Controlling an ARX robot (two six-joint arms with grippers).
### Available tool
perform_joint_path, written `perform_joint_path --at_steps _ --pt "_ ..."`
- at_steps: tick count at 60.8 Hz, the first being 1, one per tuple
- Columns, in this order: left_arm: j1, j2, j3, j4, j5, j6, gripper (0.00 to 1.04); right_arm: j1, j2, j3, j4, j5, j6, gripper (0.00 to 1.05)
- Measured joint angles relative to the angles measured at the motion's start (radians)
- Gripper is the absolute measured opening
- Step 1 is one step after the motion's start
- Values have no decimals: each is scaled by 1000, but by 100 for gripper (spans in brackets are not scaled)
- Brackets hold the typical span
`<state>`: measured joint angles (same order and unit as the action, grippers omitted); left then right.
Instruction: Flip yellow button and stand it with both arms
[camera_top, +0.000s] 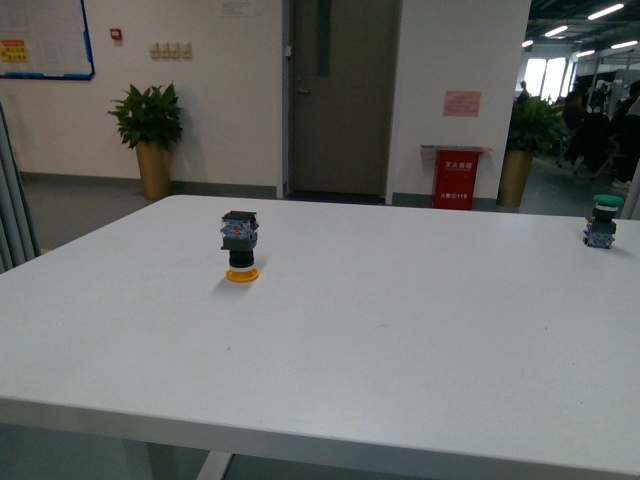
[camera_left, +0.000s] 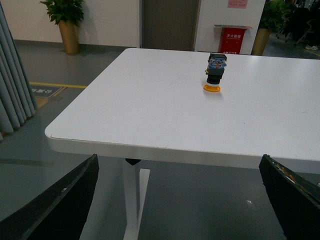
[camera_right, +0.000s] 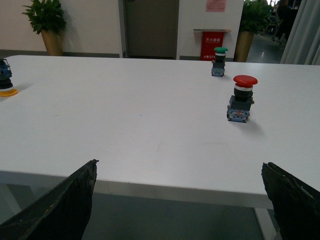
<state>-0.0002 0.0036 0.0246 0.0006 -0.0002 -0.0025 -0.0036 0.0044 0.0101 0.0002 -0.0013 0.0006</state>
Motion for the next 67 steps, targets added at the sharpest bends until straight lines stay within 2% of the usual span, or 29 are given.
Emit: perform_joint_path --at_steps 53,58,59,61,67 --pt "0 0 0 0 0 0 99 0 0 0 0 0 0 98" --pt "-52 100 74 -198 -121 -69 99 0 0 0 0 0 0 98" --pt "-82 175 121 -290 -175 -103 99 0 0 0 0 0 0 98" --pt "-109 282 174 -346 -234 -120 99 0 -1 0 0 0 0 98" --pt "-114 493 258 -202 -262 -108 99 0 -1 0 0 -2 0 98"
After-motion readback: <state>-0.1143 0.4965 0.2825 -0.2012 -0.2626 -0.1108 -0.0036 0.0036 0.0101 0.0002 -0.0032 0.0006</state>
